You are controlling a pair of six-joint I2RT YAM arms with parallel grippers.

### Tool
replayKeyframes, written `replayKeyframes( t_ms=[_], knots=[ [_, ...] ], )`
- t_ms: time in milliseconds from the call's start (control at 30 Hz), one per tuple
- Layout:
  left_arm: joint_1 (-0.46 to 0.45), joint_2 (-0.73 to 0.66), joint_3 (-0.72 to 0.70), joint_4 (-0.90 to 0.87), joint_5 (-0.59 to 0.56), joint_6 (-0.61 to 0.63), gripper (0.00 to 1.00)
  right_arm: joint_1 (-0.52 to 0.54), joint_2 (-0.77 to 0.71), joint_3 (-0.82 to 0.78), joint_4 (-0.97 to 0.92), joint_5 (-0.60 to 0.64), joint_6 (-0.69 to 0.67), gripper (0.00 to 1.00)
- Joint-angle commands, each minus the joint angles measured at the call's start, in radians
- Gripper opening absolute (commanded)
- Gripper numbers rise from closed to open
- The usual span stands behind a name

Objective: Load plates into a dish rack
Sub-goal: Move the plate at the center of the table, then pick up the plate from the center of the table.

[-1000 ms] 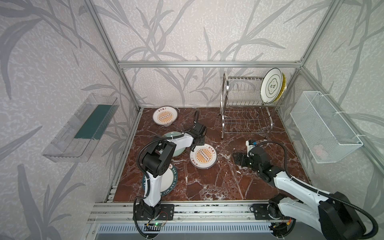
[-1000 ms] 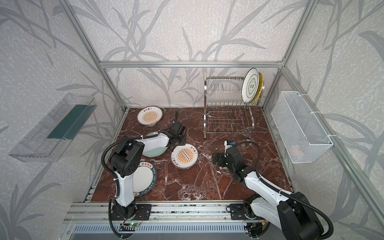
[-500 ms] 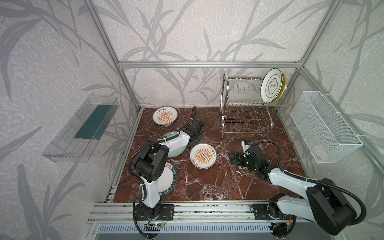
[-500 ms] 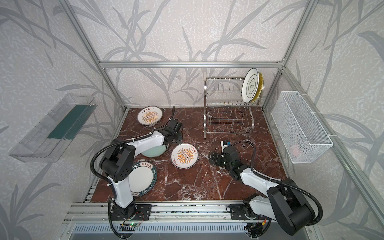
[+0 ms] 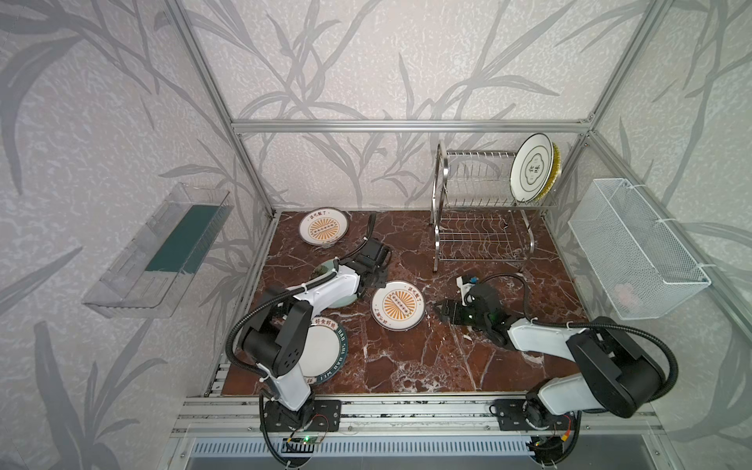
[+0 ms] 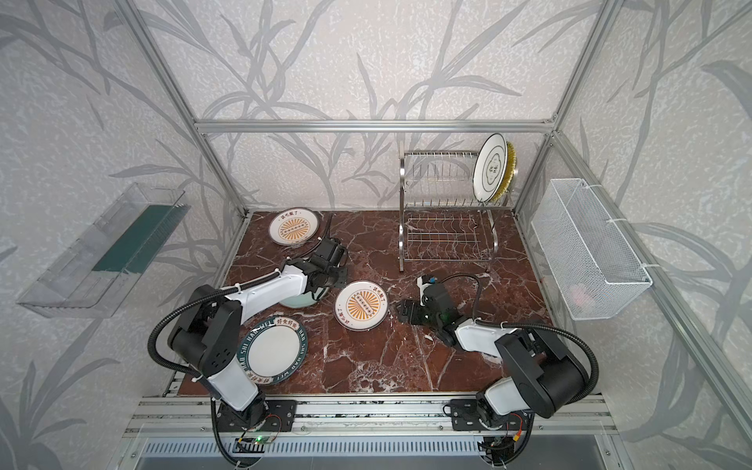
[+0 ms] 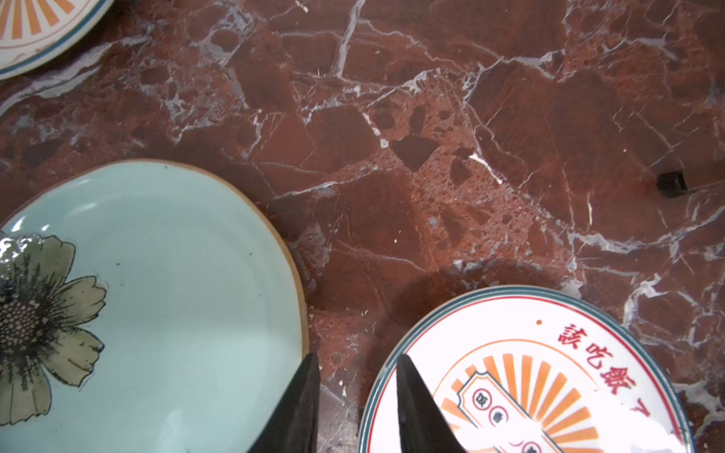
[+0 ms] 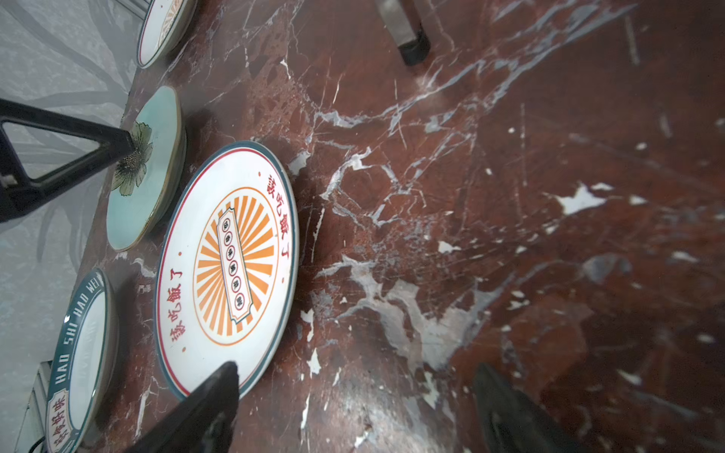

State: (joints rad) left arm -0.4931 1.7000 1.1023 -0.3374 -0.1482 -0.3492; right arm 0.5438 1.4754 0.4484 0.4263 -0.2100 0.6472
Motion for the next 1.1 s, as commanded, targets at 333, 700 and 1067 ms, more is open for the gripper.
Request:
replayKeyframes(
  t_ms=[333, 700, 1067],
  knots=[
    [0.051, -0.181, -0.164, 0.051, 0.088, -0.031, 0.32, 0.044, 0.148, 0.078, 0.160, -0.078, 0.089, 0.79],
    [0.077, -0.208, -0.213, 0.086, 0.187, -0.034, 0.32, 0.044, 0.290, 0.084, 0.370, -0.176, 0.198, 0.64],
    [0.081, -0.230, -0.222, 0.078, 0.190, -0.028, 0.32, 0.022, 0.418, 0.075, 0.529, -0.226, 0.304, 0.52]
  ],
)
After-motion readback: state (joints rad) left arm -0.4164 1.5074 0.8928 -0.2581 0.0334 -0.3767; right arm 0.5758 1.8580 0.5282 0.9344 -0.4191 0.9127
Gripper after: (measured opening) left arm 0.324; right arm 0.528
